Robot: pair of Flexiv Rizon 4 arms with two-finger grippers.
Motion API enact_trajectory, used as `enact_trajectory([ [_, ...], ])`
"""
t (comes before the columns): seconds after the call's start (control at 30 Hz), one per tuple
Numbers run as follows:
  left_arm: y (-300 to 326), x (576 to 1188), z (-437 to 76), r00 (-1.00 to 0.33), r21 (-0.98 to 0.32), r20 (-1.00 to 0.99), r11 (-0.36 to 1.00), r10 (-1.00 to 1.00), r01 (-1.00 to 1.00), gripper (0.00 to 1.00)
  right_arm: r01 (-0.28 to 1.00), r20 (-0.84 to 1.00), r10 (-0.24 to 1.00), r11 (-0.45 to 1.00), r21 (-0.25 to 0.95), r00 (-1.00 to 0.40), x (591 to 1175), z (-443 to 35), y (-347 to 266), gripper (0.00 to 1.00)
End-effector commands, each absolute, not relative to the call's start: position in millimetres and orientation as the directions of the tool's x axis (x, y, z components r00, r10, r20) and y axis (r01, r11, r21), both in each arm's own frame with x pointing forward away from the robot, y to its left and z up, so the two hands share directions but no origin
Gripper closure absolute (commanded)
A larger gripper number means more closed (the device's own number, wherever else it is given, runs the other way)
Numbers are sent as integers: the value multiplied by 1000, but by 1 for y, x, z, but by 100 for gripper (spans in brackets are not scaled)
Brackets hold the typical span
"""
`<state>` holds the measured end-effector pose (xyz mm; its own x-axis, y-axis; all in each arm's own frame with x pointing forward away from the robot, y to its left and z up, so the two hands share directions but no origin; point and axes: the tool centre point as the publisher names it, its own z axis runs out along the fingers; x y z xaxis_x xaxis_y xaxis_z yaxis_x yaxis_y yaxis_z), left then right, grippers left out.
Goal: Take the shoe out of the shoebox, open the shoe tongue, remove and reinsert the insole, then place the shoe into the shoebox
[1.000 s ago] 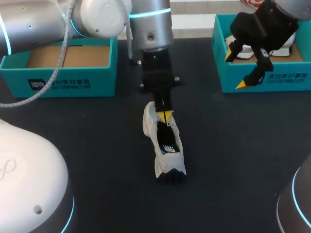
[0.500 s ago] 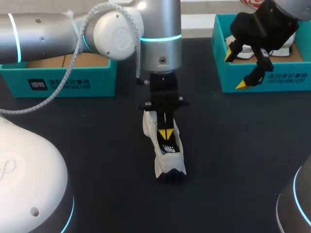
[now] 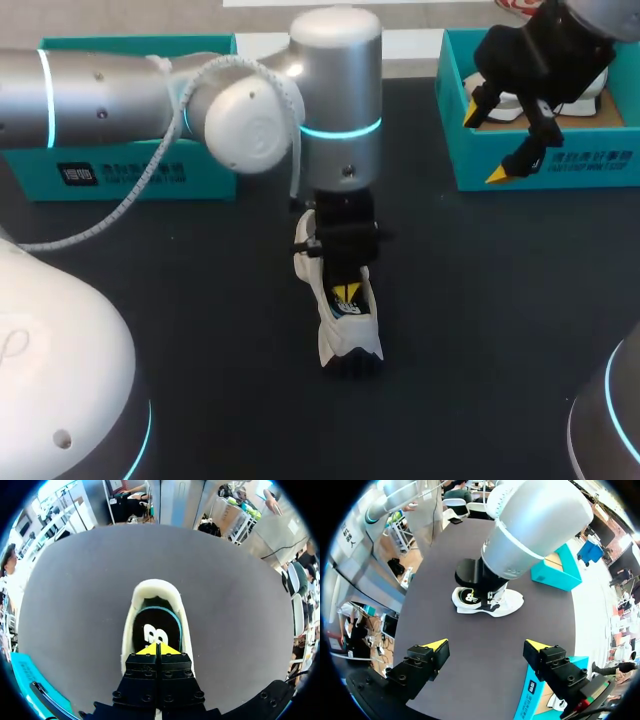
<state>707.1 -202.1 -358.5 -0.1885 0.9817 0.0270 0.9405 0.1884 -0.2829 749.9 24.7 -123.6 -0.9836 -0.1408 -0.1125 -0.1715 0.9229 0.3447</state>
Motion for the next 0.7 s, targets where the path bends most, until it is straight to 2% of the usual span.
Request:
enact_trajectory([
  [0.03, -204, 703, -368, -197, -253, 32, 198, 980, 947, 100, -171, -108, -142, 924, 342, -984, 753, -124, 26, 0],
  [0.37, -203, 708, -389, -239, -215, 37, 242, 970, 946, 100, -171, -108, -142, 924, 342, -984, 753, -124, 26, 0],
  [0.53, -199, 703, -366, -230, -227, -4, 223, 973, 948, 100, -171, -108, -142, 924, 342, -984, 753, -124, 26, 0],
  [0.7, -205, 696, -368, -207, -245, -23, 196, 978, 950, 100, -171, -108, -142, 924, 342, -984, 753, -124, 26, 0],
])
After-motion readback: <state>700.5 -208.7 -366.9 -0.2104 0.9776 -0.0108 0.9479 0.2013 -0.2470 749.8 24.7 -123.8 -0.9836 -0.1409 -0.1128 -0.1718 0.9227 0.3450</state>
